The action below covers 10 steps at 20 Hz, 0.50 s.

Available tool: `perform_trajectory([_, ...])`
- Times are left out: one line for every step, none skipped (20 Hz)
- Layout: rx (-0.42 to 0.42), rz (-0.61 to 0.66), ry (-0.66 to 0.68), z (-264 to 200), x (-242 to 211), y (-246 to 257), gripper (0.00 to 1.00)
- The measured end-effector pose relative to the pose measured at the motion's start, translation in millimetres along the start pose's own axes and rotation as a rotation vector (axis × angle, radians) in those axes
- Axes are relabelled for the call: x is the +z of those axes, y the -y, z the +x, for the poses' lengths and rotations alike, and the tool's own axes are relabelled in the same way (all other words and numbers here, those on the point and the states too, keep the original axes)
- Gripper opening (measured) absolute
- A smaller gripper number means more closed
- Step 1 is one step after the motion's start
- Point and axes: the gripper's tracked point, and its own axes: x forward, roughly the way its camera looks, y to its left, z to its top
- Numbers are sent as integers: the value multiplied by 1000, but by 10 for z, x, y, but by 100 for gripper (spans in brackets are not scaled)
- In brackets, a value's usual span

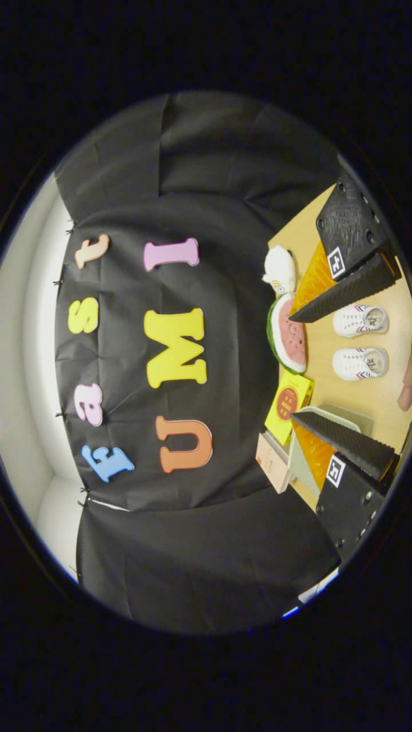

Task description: Open the storage box then place both shoes into the box .Put the left shoe in first, then the right shoe, with the right side of both shoes facing outward in a uniform manner.

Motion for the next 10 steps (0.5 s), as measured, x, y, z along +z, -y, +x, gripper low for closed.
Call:
perform_trajectory([17,17,-40,180,-125,58,95])
perform_trajectory([44,38,-84,342,-238,103,95])
perform_trajectory([83,55,-134,515,-376,98,95])
perform_trajectory([110,75,-178,671,-488,108,95])
perform_trajectory([139,98,-219,830,-589,112,96])
perform_trajectory([172,127,-259,990,-665,92,96])
perform_trajectory([199,160,-300,1137,-775,56,96])
perform_trajectory([241,195,-343,1271,-854,2,96])
perform_trajectory([278,229,-379,1405,-937,-71,95])
perform_trajectory([321,258,-414,1527,-993,-152,95])
